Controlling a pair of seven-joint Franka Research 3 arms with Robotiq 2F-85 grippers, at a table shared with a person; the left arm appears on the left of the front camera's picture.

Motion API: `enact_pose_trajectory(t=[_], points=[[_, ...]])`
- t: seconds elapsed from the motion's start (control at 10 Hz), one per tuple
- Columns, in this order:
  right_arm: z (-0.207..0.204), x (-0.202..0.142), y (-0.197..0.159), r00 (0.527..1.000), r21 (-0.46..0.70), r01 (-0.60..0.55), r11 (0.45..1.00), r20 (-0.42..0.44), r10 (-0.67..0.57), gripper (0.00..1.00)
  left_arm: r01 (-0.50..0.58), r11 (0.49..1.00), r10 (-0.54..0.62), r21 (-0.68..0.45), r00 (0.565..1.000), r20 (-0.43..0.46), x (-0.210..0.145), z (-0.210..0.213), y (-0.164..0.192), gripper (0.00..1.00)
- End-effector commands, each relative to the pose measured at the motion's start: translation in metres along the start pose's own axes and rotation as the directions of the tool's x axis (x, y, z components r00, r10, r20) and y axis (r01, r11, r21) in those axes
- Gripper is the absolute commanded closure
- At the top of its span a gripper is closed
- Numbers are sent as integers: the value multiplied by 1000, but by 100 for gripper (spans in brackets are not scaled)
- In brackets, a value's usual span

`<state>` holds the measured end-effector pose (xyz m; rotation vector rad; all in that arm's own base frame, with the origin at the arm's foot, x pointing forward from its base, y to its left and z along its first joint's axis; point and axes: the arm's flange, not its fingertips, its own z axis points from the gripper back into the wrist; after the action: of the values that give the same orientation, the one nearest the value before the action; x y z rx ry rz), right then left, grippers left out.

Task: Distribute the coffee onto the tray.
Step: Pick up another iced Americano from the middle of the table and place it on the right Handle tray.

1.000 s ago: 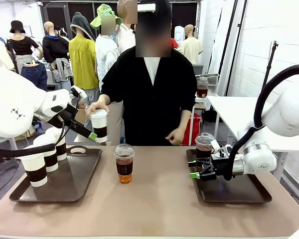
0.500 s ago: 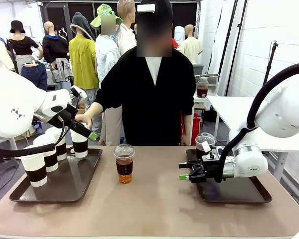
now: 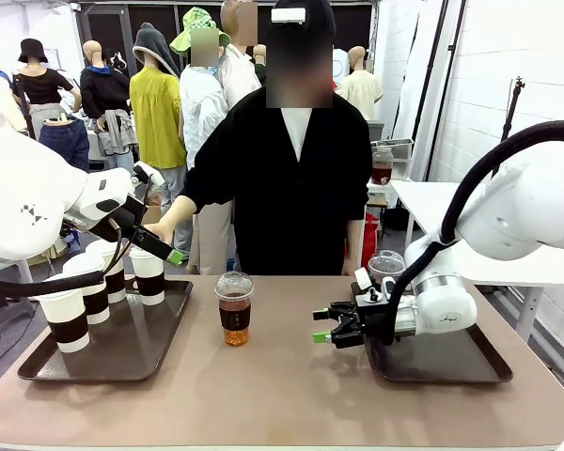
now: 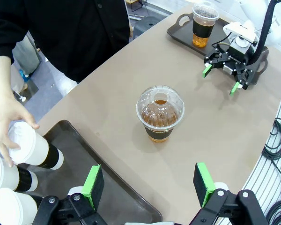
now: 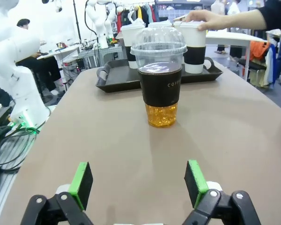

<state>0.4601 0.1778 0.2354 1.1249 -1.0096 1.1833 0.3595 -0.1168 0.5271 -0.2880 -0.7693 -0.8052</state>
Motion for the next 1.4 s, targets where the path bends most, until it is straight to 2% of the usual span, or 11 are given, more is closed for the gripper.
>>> enact_pose_trajectory(t=[0.0,0.5,0.6,0.7,1.1,1.3], points=[[-24,-4,-14,1000,-11,-23,1000,-8,22,0,-5,1000,5,-7,1000,-2,-1,0,1,0],[-51,3,-23,999,11,-32,999,-17,33,0,-5,1000,5,-7,1000,-2,-1,0,1,0],[-44,5,-20,994,118,-85,989,-59,92,0,-5,1000,5,-7,1000,-2,-1,0,1,0],[-43,5,-22,999,35,-37,999,-9,37,0,-5,1000,5,-7,1000,-2,-1,0,1,0],[-41,5,-22,999,52,-47,998,-22,48,0,-5,1000,5,-7,1000,-2,-1,0,1,0],[-57,4,-32,999,-8,-40,999,15,40,0,-5,1000,5,-7,1000,-2,-1,0,1,0]])
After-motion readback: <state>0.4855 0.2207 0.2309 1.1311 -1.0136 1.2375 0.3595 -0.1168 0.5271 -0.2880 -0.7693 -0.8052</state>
